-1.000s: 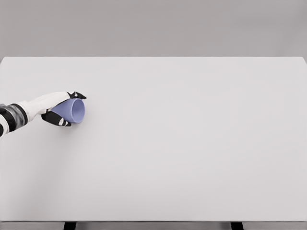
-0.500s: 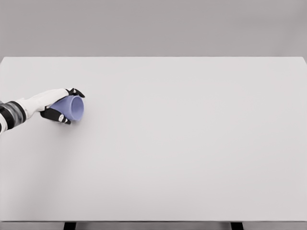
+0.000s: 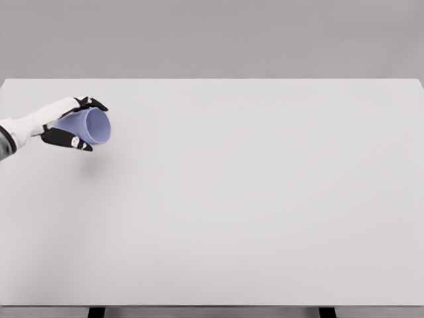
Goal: Flip the cup with left arm and place it on the table
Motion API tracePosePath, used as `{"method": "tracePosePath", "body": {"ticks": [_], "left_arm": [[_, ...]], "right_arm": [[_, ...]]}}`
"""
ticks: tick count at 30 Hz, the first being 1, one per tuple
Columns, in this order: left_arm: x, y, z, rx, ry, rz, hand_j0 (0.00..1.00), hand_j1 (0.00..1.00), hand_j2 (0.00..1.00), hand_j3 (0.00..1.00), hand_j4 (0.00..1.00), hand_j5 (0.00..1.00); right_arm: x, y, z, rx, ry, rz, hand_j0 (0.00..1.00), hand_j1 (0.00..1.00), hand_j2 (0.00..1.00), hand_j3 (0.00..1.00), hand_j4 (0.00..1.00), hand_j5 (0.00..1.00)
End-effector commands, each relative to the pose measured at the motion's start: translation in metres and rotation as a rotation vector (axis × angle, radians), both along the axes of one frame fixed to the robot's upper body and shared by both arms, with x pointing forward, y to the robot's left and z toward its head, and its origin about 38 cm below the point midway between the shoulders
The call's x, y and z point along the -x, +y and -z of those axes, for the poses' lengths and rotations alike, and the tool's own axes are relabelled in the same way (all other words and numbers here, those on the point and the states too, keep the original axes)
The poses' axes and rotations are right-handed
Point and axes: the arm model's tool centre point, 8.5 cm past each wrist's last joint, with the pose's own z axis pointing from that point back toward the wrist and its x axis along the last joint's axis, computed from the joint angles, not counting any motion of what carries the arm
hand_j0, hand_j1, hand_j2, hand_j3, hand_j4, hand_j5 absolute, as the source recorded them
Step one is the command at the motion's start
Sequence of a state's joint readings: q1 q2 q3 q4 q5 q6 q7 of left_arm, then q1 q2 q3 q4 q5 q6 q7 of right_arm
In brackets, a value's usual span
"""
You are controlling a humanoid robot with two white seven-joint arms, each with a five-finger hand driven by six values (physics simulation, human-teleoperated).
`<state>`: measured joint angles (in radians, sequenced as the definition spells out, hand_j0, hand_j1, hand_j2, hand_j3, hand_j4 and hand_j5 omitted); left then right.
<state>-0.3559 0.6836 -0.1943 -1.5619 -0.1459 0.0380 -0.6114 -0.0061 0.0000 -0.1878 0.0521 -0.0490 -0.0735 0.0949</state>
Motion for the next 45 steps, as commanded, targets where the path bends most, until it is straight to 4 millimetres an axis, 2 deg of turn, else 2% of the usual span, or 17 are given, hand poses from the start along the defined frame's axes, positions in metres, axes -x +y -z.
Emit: {"method": "tracePosePath", "body": {"ticks": [1,3,5,8,10,14,24,28,31,35,38,45], "left_arm": [[-0.001,0.004,-0.009,0.1,-0.012,-0.005,0.63,0.63,0.63,0.63,0.63,0.63],[-0.002,0.001,-0.011,0.156,-0.028,-0.009,0.63,0.63,0.63,0.63,0.63,0.63],[-0.006,0.005,-0.004,0.256,-0.04,-0.045,0.63,0.63,0.63,0.63,0.63,0.63],[-0.008,0.012,0.001,0.303,-0.046,-0.04,0.63,0.63,0.63,0.63,0.63,0.63],[-0.008,0.017,-0.002,0.337,-0.054,-0.048,0.63,0.63,0.63,0.63,0.63,0.63],[-0.013,0.018,0.015,0.395,-0.039,-0.057,0.63,0.63,0.63,0.63,0.63,0.63],[-0.013,-0.001,0.028,0.498,-0.056,-0.008,0.63,0.63,0.63,0.63,0.63,0.63],[-0.012,0.0,0.047,0.533,-0.089,0.016,0.63,0.63,0.63,0.63,0.63,0.63],[-0.011,-0.001,0.046,0.58,-0.099,0.024,0.63,0.63,0.63,0.63,0.63,0.63],[-0.011,-0.006,0.062,0.641,-0.105,0.026,0.64,0.64,0.64,0.64,0.64,0.64],[-0.011,-0.007,0.063,0.699,-0.106,0.022,0.64,0.64,0.64,0.64,0.64,0.64],[-0.008,-0.011,0.085,0.806,-0.156,0.022,0.64,0.64,0.64,0.64,0.64,0.64]], "right_arm": [[0.0,0.0,0.0,0.0,0.0,-0.001,1.0,1.0,1.0,1.0,1.0,1.0],[0.0,0.0,0.0,0.0,0.0,-0.001,1.0,1.0,1.0,1.0,1.0,1.0],[0.0,0.0,0.0,0.0,0.0,0.001,1.0,1.0,1.0,1.0,1.0,1.0],[0.0,0.0,0.0,0.0,0.0,-0.001,1.0,1.0,1.0,1.0,1.0,1.0],[0.0,0.0,0.0,0.0,0.0,-0.001,1.0,1.0,1.0,1.0,1.0,1.0],[0.0,0.0,0.0,0.0,0.0,-0.001,1.0,1.0,1.0,1.0,1.0,1.0],[0.001,0.0,0.0,0.0,0.001,0.001,1.0,1.0,1.0,1.0,1.0,1.0],[0.0,0.0,0.0,0.0,0.0,0.001,1.0,1.0,1.0,1.0,1.0,1.0],[0.0,0.0,0.0,0.0,0.0,0.001,1.0,1.0,1.0,1.0,1.0,1.0],[0.0,0.0,0.0,0.0,0.0,0.001,1.0,1.0,1.0,1.0,1.0,1.0],[0.0,0.0,0.0,0.0,0.0,0.001,1.0,1.0,1.0,1.0,1.0,1.0],[0.0,0.0,0.0,0.0,0.0,0.001,1.0,1.0,1.0,1.0,1.0,1.0]]}}
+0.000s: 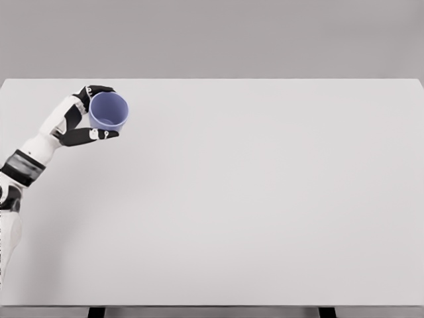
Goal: Flip the cup with left arm and place it on the table
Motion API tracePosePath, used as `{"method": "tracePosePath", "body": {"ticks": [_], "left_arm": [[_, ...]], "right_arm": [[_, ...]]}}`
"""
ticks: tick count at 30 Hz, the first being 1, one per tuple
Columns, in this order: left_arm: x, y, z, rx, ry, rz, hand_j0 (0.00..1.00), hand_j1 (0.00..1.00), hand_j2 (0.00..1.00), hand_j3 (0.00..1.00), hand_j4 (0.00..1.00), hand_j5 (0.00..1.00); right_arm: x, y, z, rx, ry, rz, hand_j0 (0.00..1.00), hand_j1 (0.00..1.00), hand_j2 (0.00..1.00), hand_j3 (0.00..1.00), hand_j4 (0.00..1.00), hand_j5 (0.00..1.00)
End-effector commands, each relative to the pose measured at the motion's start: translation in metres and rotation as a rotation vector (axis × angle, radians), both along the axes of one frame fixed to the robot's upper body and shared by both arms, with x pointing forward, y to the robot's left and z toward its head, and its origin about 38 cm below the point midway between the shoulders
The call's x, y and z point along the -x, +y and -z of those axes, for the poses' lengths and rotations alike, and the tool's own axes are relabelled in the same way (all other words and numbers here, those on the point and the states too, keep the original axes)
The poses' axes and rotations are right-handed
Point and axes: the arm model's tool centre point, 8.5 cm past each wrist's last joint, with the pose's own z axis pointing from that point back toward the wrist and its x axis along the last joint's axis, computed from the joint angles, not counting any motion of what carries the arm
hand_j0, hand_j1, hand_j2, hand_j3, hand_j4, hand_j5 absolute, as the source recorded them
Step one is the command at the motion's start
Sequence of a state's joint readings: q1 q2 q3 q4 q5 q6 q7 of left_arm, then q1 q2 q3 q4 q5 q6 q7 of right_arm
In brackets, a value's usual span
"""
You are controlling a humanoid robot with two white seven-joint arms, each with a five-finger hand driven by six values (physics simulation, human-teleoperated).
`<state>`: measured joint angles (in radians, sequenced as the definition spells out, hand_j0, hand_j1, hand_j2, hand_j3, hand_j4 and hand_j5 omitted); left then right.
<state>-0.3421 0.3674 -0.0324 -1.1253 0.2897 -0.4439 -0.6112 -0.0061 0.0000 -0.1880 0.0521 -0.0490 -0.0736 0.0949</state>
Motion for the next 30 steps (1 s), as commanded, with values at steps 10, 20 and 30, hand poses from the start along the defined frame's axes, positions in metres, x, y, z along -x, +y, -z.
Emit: {"method": "tracePosePath", "body": {"ticks": [10,20,30], "left_arm": [[0.002,-0.005,0.025,0.251,-0.015,-0.066,0.65,0.65,0.65,0.65,0.65,0.65],[0.001,-0.001,0.039,0.313,0.075,-0.085,0.65,0.65,0.65,0.65,0.65,0.65],[0.0,0.0,0.049,0.35,0.163,-0.093,0.66,0.66,0.66,0.66,0.66,0.66]], "right_arm": [[0.0,0.0,0.0,0.0,0.0,-0.001,1.0,1.0,1.0,1.0,1.0,1.0],[0.0,0.0,0.0,0.0,0.0,0.001,1.0,1.0,1.0,1.0,1.0,1.0],[0.0,0.0,0.0,0.0,0.0,0.001,1.0,1.0,1.0,1.0,1.0,1.0]]}}
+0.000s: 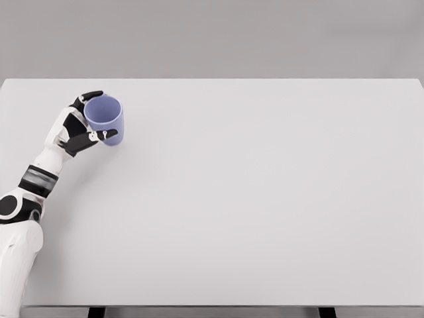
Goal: Flip the cup with left arm and place it on the table
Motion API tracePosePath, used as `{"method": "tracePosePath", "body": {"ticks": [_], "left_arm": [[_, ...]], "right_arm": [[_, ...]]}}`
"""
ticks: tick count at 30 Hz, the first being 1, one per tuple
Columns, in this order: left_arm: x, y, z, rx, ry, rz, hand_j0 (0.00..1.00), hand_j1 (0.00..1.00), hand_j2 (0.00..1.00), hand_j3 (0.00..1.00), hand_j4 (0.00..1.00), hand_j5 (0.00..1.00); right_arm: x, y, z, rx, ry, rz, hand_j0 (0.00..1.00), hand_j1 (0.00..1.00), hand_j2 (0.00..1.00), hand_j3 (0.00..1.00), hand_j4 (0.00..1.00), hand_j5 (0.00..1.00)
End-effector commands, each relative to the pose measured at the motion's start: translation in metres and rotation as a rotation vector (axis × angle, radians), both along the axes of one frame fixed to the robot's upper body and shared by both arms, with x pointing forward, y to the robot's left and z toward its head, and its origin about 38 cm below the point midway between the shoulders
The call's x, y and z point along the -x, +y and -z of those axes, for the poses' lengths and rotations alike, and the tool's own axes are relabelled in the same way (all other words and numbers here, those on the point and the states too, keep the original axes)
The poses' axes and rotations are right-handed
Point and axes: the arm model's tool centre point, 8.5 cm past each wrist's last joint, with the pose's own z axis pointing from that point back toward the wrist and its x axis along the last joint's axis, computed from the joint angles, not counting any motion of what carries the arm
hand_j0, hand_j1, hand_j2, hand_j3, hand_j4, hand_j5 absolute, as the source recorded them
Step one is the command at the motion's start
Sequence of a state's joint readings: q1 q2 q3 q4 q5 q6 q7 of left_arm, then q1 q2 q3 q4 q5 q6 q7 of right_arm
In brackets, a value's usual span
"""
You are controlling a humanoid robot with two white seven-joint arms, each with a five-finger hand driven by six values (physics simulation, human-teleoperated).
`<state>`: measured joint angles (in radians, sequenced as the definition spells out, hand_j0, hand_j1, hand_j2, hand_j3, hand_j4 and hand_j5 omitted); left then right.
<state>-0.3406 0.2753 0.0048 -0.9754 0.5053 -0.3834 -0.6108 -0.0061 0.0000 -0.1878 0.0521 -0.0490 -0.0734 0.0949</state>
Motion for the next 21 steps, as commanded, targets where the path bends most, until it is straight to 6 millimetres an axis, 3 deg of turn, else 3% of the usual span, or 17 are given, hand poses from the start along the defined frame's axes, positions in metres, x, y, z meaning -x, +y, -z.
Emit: {"method": "tracePosePath", "body": {"ticks": [1,15,21], "left_arm": [[-0.0001,0.0011,0.0026,0.02,0.023,-0.001,0.66,0.66,0.66,0.66,0.66,0.66],[0.0007,0.0019,0.0105,0.025,0.062,-0.002,0.7,0.7,0.7,0.7,0.7,0.7],[0.0007,0.0015,0.011,0.015,0.066,0.001,0.81,0.81,0.81,0.81,0.81,0.81]], "right_arm": [[0.0,0.0,0.0,0.0,0.0,0.001,1.0,1.0,1.0,1.0,1.0,1.0],[0.0,0.0,0.0,0.0,0.0,-0.001,1.0,1.0,1.0,1.0,1.0,1.0],[0.0,0.0,0.0,0.0,0.0,0.001,1.0,1.0,1.0,1.0,1.0,1.0]]}}
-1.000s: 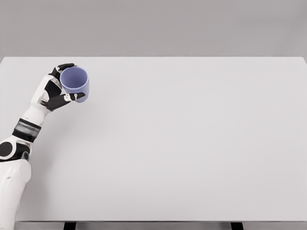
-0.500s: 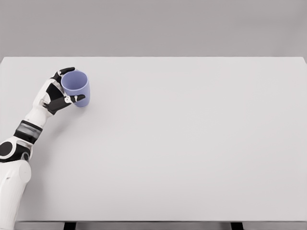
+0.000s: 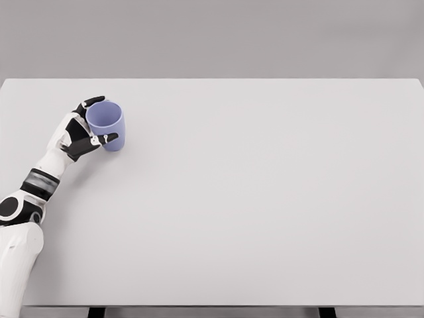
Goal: Flip the cup with left arm and place it on the table
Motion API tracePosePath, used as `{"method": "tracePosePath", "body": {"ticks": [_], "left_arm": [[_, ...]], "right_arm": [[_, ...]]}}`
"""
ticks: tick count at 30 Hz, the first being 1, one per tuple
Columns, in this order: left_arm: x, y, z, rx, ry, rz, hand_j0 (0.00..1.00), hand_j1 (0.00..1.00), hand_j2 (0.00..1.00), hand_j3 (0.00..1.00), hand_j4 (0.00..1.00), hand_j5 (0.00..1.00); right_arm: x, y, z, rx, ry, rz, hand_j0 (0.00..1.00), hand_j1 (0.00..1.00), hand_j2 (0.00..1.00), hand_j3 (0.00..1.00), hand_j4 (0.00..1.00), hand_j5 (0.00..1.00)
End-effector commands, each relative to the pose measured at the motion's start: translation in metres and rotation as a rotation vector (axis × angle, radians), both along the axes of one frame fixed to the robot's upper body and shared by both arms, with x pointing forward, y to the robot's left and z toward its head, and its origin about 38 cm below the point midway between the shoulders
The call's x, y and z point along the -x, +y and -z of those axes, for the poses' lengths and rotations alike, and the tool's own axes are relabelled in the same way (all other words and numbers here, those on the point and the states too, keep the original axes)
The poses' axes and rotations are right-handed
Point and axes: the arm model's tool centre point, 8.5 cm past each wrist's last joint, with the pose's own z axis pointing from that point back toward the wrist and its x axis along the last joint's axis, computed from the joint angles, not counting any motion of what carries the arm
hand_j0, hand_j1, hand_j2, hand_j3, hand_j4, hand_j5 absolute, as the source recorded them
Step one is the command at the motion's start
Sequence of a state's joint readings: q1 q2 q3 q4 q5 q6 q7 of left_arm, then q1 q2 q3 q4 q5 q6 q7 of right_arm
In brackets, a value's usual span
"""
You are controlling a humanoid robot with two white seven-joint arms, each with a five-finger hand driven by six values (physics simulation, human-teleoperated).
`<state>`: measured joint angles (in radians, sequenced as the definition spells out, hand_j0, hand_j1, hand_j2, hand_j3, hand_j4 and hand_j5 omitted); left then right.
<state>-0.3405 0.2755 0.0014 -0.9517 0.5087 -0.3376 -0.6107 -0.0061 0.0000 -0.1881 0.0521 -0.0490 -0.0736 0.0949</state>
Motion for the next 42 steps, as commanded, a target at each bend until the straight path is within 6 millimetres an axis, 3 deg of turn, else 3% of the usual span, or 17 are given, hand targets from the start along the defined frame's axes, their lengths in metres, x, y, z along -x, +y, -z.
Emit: {"method": "tracePosePath", "body": {"ticks": [1,6,15,42], "left_arm": [[0.0,0.0,0.0,-0.001,0.001,0.0,0.85,0.85,0.85,0.85,0.85,0.85],[0.0,0.0,0.001,-0.003,0.002,0.002,0.93,0.93,0.93,0.93,0.93,0.93],[0.002,0.0,-0.001,-0.004,-0.005,0.003,0.99,0.99,0.99,0.99,0.99,0.99],[0.003,0.011,-0.008,-0.007,-0.031,-0.016,1.0,1.0,1.0,1.0,1.0,1.0]], "right_arm": [[0.0,0.0,0.0,0.0,0.0,-0.001,1.0,1.0,1.0,1.0,1.0,1.0],[0.0,0.0,0.0,0.0,0.0,0.001,1.0,1.0,1.0,1.0,1.0,1.0],[0.0,0.0,0.0,0.0,0.0,-0.001,1.0,1.0,1.0,1.0,1.0,1.0],[0.0,0.0,0.0,0.0,0.0,-0.001,1.0,1.0,1.0,1.0,1.0,1.0]]}}
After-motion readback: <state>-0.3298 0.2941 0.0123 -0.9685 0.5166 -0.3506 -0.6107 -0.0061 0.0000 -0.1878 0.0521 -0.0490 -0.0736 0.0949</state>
